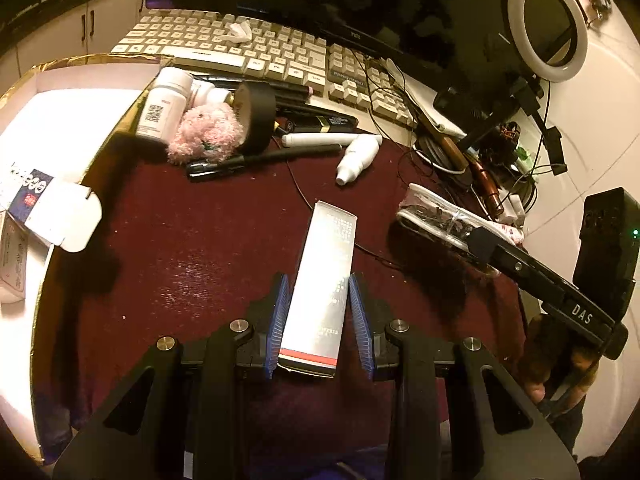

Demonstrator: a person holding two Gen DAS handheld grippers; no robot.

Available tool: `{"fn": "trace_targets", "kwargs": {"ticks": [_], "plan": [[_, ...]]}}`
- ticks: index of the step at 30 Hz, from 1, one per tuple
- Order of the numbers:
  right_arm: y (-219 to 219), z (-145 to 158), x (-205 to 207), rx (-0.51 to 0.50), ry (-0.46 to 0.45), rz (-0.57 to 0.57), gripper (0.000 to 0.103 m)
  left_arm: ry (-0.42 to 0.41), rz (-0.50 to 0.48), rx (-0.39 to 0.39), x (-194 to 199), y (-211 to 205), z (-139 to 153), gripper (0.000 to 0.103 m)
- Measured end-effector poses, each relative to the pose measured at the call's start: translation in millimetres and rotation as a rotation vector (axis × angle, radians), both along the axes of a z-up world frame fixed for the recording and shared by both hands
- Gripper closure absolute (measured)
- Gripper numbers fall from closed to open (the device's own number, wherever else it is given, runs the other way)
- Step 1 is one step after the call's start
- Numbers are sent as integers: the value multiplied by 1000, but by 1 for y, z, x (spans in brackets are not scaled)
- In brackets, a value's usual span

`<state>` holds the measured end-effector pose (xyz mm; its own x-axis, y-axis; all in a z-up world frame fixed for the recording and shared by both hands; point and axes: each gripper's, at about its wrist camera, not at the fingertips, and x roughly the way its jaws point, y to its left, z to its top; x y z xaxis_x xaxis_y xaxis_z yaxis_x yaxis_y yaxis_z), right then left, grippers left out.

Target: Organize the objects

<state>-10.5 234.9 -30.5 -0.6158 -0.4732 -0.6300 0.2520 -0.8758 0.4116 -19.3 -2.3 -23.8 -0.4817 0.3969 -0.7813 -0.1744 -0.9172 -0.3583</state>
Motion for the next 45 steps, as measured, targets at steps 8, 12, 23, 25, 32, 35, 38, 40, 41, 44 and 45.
{"fn": "trace_targets", "kwargs": {"ticks": [8, 12, 23, 25, 32, 35, 38, 40, 41, 44, 45], "plan": [[-8, 16, 4, 38, 56, -17, 31, 1, 5, 24, 2, -8, 1, 73], [-10, 30, 7, 57, 100, -28, 31, 10, 7, 37, 4, -10, 4, 73], [-28, 56, 14, -13, 183, 27, 31, 63, 38, 100, 13, -31, 29, 73], [-36, 58, 13, -13, 189, 44, 31, 76, 43, 112, 15, -36, 34, 73], [-60, 60, 8, -24, 189, 93, 31, 104, 76, 144, 20, -54, 45, 73], [-71, 62, 4, -38, 185, 118, 31, 115, 96, 162, 21, -64, 49, 73], [-89, 67, 0, -44, 192, 160, 31, 132, 121, 176, 23, -76, 54, 73], [-102, 70, -4, -45, 201, 186, 31, 145, 148, 184, 25, -88, 57, 73], [-109, 72, -6, -46, 204, 201, 31, 152, 161, 184, 25, -94, 59, 73], [-135, 76, -17, -45, 212, 245, 31, 163, 227, 185, 26, -117, 63, 73], [-142, 77, -20, -47, 211, 258, 31, 165, 263, 176, 26, -126, 64, 73]]}}
